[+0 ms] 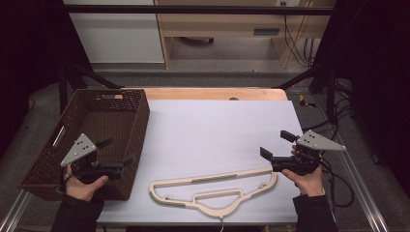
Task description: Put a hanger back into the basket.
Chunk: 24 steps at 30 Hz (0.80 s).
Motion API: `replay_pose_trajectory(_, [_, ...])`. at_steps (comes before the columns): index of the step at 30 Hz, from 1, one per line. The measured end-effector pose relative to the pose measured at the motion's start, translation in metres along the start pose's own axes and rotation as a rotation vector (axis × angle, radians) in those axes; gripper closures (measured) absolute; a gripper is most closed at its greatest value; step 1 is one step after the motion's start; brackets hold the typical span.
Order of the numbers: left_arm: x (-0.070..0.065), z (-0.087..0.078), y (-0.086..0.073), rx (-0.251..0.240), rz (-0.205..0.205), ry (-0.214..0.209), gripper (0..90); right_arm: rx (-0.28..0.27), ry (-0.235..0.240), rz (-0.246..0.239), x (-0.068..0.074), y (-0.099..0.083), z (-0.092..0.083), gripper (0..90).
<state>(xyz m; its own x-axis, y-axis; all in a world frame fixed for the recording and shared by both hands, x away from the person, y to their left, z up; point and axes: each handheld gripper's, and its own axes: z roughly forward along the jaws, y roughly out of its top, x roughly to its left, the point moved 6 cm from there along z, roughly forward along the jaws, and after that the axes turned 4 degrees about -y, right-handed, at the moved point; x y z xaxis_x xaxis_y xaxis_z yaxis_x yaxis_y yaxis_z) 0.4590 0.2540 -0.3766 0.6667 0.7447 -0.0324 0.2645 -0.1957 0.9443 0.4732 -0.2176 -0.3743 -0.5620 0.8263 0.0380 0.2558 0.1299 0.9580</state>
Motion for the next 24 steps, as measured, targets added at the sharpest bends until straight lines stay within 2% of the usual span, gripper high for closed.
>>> replay_pose_trajectory(5, [-0.003, 0.003, -0.001, 0.011, 0.011, -0.008, 2.3, 0.02, 0.009, -0.002, 0.003, 0.0, 0.001, 5.7])
replay_pose_trajectory(14, [-0.01, 0.007, -0.002, 0.019, 0.025, -0.027, 2.3, 0.071, 0.023, -0.038, 0.021, 0.004, 0.011, 7.4])
replay_pose_trajectory(24, [-0.017, 0.01, -0.002, 0.024, 0.036, -0.038, 2.3, 0.206, 0.089, -0.111, 0.067, 0.003, 0.033, 8.3])
